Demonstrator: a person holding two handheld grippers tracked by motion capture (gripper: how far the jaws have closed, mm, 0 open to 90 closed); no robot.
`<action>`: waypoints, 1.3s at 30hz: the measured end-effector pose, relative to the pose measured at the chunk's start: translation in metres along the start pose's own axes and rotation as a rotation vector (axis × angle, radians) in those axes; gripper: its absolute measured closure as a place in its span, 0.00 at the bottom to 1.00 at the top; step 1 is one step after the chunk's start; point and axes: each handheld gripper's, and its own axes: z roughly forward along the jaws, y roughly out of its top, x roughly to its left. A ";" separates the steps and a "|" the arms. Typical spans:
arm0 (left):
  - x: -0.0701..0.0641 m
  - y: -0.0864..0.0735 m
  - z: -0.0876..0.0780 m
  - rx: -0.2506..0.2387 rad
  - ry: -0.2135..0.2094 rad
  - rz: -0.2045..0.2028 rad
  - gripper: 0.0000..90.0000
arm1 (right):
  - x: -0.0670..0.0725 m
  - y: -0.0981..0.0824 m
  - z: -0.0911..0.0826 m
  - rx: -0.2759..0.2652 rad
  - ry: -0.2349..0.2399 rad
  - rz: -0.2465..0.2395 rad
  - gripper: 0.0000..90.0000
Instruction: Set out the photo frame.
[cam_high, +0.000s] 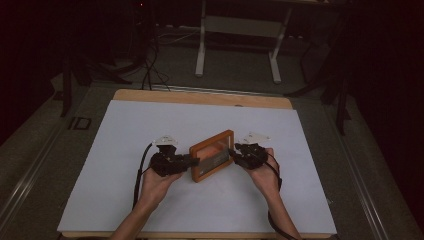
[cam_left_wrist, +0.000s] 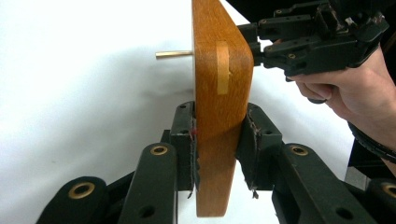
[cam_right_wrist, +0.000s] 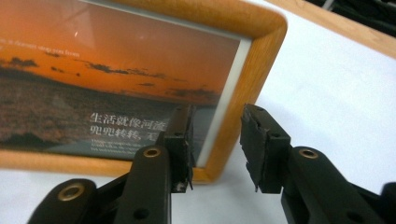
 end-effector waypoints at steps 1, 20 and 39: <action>0.001 0.003 -0.003 -0.003 0.000 0.005 0.77 | 0.000 0.001 -0.001 -0.002 0.003 -0.005 0.70; 0.004 0.061 -0.035 0.015 0.010 0.210 0.77 | 0.020 0.036 -0.010 -0.064 0.170 -0.141 0.50; -0.001 0.079 -0.011 0.046 -0.114 0.400 0.76 | 0.009 0.060 0.009 -0.116 0.390 -0.163 0.24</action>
